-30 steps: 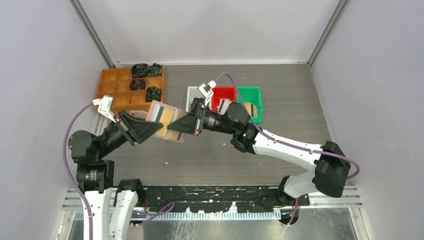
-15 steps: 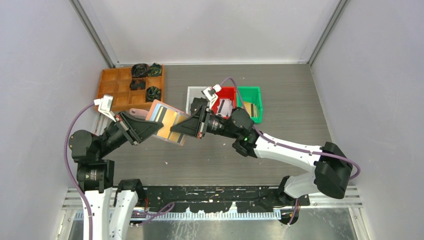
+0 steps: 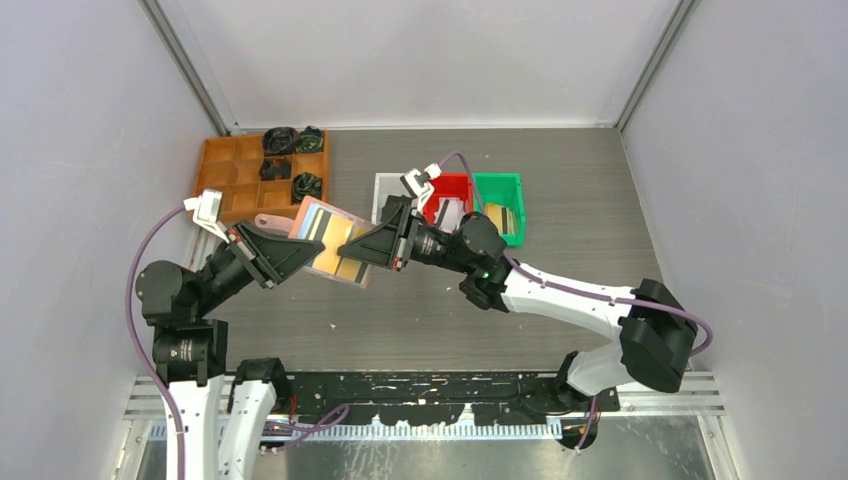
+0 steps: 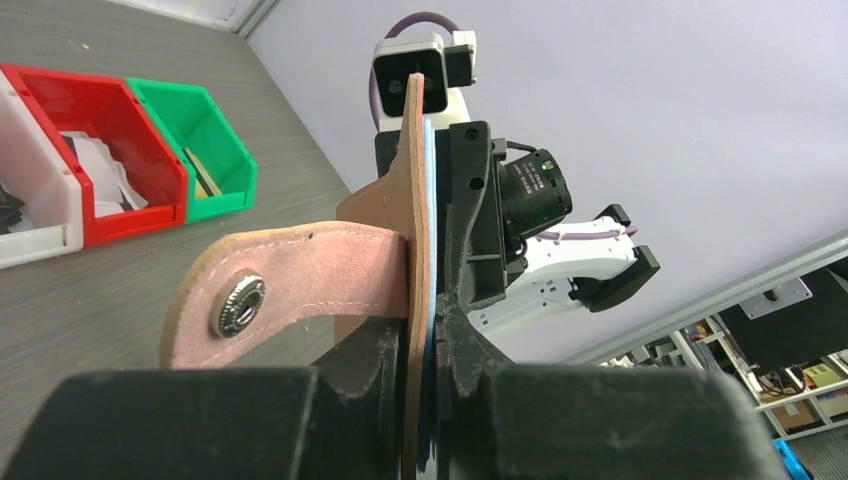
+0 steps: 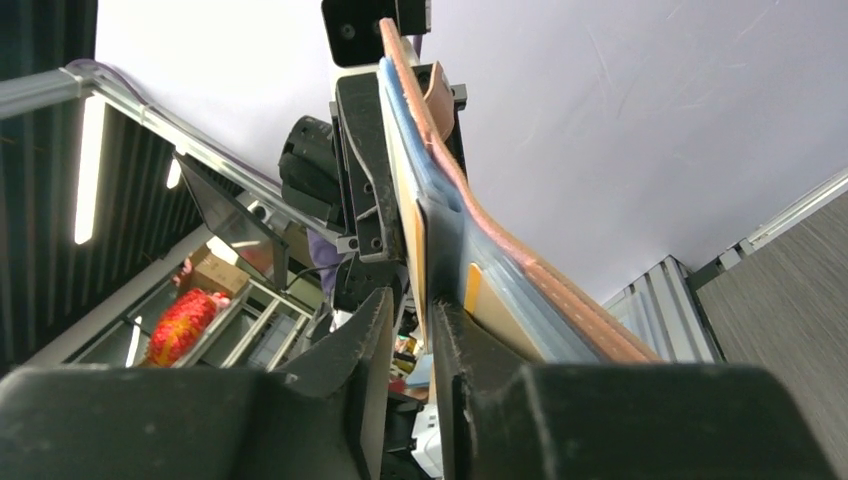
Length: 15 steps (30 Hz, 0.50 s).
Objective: Take the credit cards out of the card holder
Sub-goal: Remove the credit card from the card holder.
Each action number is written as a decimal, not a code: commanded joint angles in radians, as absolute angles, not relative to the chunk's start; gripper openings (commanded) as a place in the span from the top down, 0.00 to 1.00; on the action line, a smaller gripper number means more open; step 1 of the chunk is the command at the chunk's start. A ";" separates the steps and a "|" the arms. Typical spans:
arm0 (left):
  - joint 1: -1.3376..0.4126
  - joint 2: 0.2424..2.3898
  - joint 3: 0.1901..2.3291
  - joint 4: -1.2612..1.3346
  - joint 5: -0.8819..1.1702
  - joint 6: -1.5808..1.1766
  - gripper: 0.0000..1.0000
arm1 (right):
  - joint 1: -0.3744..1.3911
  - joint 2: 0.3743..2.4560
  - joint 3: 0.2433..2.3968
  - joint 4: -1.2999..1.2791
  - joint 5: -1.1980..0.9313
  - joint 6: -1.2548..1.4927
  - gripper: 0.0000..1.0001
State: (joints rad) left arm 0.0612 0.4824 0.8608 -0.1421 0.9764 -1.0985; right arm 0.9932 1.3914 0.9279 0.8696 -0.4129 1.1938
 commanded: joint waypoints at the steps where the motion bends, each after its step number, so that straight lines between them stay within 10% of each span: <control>1: 0.055 0.469 0.885 -0.056 1.014 -1.124 1.00 | 0.987 1.420 0.985 0.956 -0.401 1.231 0.78; 6: 0.056 0.468 0.891 -0.081 1.005 -1.102 1.00 | 0.985 1.395 0.938 0.979 -0.409 1.231 0.99; 15: 0.056 0.471 0.904 -0.108 0.955 -1.079 0.93 | 0.967 1.283 0.792 0.919 -0.405 1.175 0.99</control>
State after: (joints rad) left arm 0.0525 0.4820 0.8616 -0.1772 0.9916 -1.0897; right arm 0.9863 1.3483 0.8276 0.9333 -0.4160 1.2175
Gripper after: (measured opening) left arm 0.120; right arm 0.027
